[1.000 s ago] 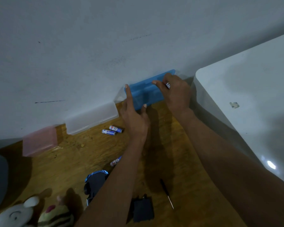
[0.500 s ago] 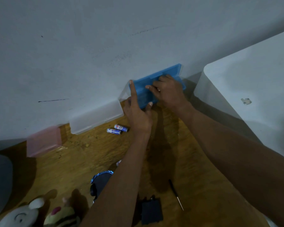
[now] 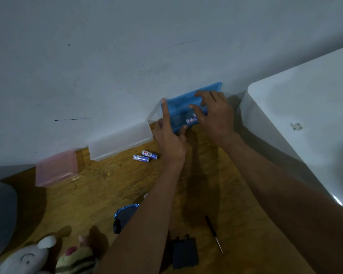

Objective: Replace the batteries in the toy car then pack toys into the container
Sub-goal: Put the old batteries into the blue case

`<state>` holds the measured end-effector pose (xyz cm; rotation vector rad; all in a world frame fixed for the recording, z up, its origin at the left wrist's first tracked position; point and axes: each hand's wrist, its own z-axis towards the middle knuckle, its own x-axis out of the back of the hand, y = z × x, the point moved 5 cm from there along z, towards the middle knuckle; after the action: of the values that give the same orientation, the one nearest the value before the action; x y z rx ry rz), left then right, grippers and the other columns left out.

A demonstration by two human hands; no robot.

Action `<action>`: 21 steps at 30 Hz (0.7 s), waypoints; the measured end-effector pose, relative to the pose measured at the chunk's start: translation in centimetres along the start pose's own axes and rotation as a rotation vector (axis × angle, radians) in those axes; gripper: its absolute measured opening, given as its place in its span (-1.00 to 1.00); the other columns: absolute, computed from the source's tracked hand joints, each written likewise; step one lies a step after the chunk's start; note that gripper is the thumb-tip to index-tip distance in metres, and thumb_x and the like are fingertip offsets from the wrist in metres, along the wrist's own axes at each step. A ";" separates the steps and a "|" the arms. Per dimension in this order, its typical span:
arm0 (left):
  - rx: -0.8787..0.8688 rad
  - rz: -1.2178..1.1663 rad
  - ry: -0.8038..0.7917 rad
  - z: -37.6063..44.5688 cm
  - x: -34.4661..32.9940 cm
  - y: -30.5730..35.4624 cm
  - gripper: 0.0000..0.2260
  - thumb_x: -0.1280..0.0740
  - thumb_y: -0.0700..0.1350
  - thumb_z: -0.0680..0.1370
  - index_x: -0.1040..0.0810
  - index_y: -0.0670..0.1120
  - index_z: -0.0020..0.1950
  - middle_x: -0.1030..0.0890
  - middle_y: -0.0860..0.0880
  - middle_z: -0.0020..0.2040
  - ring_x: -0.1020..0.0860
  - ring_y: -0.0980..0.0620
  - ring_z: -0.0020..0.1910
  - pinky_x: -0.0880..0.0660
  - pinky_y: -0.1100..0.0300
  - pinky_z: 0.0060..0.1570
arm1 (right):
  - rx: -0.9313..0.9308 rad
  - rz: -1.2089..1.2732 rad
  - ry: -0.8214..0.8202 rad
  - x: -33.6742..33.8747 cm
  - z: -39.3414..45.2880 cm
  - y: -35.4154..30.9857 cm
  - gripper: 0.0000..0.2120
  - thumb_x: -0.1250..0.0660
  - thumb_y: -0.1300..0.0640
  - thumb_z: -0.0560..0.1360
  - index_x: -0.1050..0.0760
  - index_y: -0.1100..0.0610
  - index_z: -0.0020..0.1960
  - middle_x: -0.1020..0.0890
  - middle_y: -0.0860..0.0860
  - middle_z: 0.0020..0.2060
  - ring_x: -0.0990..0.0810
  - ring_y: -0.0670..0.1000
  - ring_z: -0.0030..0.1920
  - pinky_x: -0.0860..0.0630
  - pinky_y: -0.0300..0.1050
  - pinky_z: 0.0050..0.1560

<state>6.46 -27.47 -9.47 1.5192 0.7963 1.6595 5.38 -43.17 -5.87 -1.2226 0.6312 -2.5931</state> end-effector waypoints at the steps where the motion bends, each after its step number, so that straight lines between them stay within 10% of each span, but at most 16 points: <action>1: 0.001 -0.003 -0.002 0.0 0.0 0.0 -0.12 -0.49 -0.25 0.50 -0.03 0.12 0.64 -0.45 -0.13 0.32 -0.41 0.01 0.31 -0.51 -0.03 0.30 | -0.006 -0.024 -0.017 0.1 0.1 0.1 -0.69 -0.37 -0.07 0.56 -0.59 0.07 0.22 -0.61 0.07 -0.08 -0.56 0.06 -0.05 -0.48 -0.14 -0.12; 10: 0.043 -0.071 0.006 -0.1 0.4 0.2 -0.02 -0.48 -0.27 0.50 0.13 0.18 0.63 -0.49 -0.14 0.29 -0.48 -0.07 0.28 -0.55 -0.04 0.24 | -0.085 -0.131 -0.089 1.1 -0.2 0.6 -0.76 -0.44 -0.03 0.51 -0.61 0.00 0.15 -0.52 0.17 0.25 -0.47 0.22 0.26 -0.47 0.09 0.16; 16: -0.046 0.019 -0.005 -0.4 0.3 -0.3 -0.37 -0.41 -0.18 0.57 -0.26 0.06 0.59 -0.48 -0.13 0.33 -0.45 -0.07 0.31 -0.50 -0.02 0.32 | -0.189 0.039 -0.304 -0.1 -4.1 2.3 -0.78 -0.40 0.00 0.54 -0.54 0.05 0.15 -0.38 0.24 0.45 -0.22 0.30 0.53 -0.29 0.32 0.43; 21: -0.089 0.030 0.015 -0.2 0.3 -0.5 -0.62 -0.37 -0.04 0.61 -0.53 -0.06 0.42 -0.52 -0.16 0.32 -0.48 -0.11 0.30 -0.51 -0.02 0.29 | -0.342 0.158 -0.105 0.9 -3.9 2.0 -0.68 -0.37 -0.14 0.54 -0.61 0.05 0.16 -0.38 0.21 0.43 -0.36 0.15 0.45 -0.36 -0.06 0.40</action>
<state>6.27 -26.93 -9.78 1.4649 0.7014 1.7072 1.81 -44.13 -8.38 -1.3305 1.1352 -2.3380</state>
